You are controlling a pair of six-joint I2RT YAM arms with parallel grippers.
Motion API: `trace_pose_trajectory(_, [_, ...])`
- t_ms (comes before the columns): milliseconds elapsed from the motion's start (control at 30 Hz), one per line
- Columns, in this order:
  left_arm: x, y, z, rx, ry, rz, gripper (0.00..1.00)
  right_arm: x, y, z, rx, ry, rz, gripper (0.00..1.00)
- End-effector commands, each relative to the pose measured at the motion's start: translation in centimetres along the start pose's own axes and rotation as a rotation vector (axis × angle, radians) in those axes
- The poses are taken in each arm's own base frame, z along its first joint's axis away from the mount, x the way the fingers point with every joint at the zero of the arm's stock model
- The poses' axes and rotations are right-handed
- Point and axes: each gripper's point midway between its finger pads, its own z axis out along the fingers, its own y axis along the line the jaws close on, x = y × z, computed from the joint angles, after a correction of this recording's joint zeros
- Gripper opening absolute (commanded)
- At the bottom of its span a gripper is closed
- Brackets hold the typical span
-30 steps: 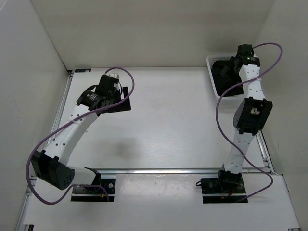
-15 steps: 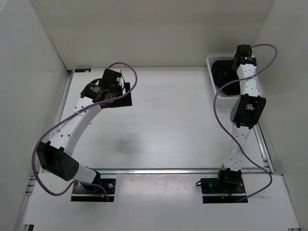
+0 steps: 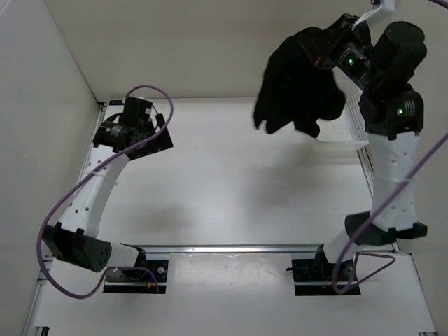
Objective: Fold and stack the shorts
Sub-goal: Move the shorts to the center of the board
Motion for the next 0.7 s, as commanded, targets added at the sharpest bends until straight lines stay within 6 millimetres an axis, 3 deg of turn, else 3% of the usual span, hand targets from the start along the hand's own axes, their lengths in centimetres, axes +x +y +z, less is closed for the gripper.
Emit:
trace_pose_trajectory(0, [-3.2, 3.0, -5.0, -0.023, -0.167, -0.143, 1.00, 4.6, 3.2, 0.6, -0.140, 0.137, 0.032, 0.00])
trace_pose_trajectory(33, [-3.4, 3.4, -5.0, -0.034, -0.171, -0.156, 1.00, 7.3, 4.6, 0.1, -0.170, 0.199, 0.036, 0.00])
trace_pose_trajectory(100, [-3.7, 4.2, -5.4, -0.038, -0.182, -0.183, 1.00, 10.5, 4.4, -0.2, -0.141, 0.267, 0.052, 0.00])
trace_pose_trajectory(133, [-3.4, 4.1, -5.4, -0.026, -0.175, -0.182, 1.00, 11.3, 3.8, -0.4, -0.100, 0.265, 0.051, 0.00])
trace_pose_trajectory(167, [-3.5, 3.9, -5.4, -0.003, -0.171, -0.182, 1.00, 15.1, 1.5, 0.4, -0.038, 0.343, 0.066, 0.00])
trace_pose_trajectory(233, [-2.6, 3.7, -4.8, 0.013, -0.133, -0.164, 1.00, 17.6, -0.9, 0.8, 0.026, 0.397, 0.088, 0.02])
trace_pose_trajectory(267, [-2.4, 3.1, -4.6, 0.042, -0.124, -0.162, 1.00, 18.9, -2.3, 1.2, 0.066, 0.423, 0.095, 0.43])
trace_pose_trajectory(300, [-2.0, 2.9, -3.9, 0.045, -0.097, -0.159, 1.00, 22.0, -5.6, 2.4, 0.131, 0.502, 0.086, 0.74])
trace_pose_trajectory(333, [-1.8, 2.7, -3.4, 0.054, -0.081, -0.157, 1.00, 23.5, -7.1, 2.8, 0.166, 0.561, 0.107, 0.85])
trace_pose_trajectory(367, [-1.3, 2.6, -3.1, 0.061, -0.062, -0.144, 1.00, 25.9, -8.6, 1.3, 0.238, 0.693, 0.133, 0.89])
trace_pose_trajectory(433, [-0.2, 2.5, -2.1, 0.054, 0.000, -0.126, 1.00, 28.7, -10.3, 0.8, 0.299, 0.788, 0.137, 0.89])
trace_pose_trajectory(500, [1.3, 2.2, -1.4, 0.052, 0.042, -0.102, 0.97, 28.6, -9.5, -0.6, 0.310, 0.746, 0.089, 0.83])
trace_pose_trajectory(533, [2.1, 1.7, -1.1, 0.058, 0.063, -0.090, 0.95, 31.4, -10.7, -2.3, 0.354, 0.799, 0.084, 0.78])
trace_pose_trajectory(567, [3.4, 1.5, -0.2, 0.059, 0.097, -0.086, 0.91, 31.9, -11.2, -2.8, 0.368, 0.788, 0.075, 0.70])
trace_pose_trajectory(600, [4.1, 1.0, 0.0, 0.081, 0.111, -0.088, 0.80, 32.1, -11.1, -3.9, 0.372, 0.783, 0.087, 0.53])
trace_pose_trajectory(667, [5.8, -1.3, 0.6, 0.158, 0.153, -0.067, 0.64, 34.6, -11.3, -5.6, 0.381, 0.842, 0.106, 0.31])
